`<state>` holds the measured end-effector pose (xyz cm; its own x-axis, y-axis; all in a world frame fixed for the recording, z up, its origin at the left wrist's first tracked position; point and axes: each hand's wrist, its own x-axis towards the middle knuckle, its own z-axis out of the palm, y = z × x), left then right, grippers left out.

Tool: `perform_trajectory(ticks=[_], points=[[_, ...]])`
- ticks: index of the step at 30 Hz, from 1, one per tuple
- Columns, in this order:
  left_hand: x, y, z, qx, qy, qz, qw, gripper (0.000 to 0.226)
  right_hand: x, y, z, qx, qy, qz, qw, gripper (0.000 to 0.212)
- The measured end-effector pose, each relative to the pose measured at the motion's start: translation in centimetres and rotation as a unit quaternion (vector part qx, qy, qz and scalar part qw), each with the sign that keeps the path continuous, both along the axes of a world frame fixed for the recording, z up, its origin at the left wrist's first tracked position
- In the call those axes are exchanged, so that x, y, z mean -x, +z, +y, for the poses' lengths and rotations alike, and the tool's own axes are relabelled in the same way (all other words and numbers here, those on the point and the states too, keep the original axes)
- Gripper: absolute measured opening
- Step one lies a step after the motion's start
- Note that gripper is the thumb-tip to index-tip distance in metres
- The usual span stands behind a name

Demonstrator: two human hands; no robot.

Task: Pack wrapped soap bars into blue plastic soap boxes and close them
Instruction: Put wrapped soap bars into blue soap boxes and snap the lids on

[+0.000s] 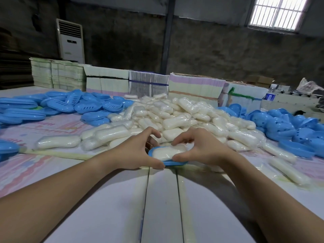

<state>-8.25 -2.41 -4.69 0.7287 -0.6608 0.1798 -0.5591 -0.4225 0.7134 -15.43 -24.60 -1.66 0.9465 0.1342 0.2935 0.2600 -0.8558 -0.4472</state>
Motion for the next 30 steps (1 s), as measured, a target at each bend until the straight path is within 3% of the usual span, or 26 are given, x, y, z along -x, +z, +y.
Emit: perform_trajectory(ticks=[2, 10, 21, 30], points=[[-0.1, 0.0, 0.1, -0.001, 0.002, -0.003, 1.0, 0.076, -0.1, -0.2, 0.0, 0.004, 0.003, 0.005, 1.0, 0.046], [-0.4, -0.1, 0.1, -0.005, -0.003, -0.004, 1.0, 0.069, 0.7, 1.3, -2.5, -0.071, 0.016, 0.043, 0.996, 0.029], [-0.6, -0.6, 0.1, 0.018, -0.005, -0.002, 1.0, 0.064, 0.0, 0.4, -1.7, -0.025, -0.011, 0.054, 0.998, 0.019], [-0.9, -0.8, 0.0, 0.02, -0.011, -0.013, 1.0, 0.062, 0.2, 0.3, -1.8, -0.038, -0.004, 0.036, 0.999, 0.027]])
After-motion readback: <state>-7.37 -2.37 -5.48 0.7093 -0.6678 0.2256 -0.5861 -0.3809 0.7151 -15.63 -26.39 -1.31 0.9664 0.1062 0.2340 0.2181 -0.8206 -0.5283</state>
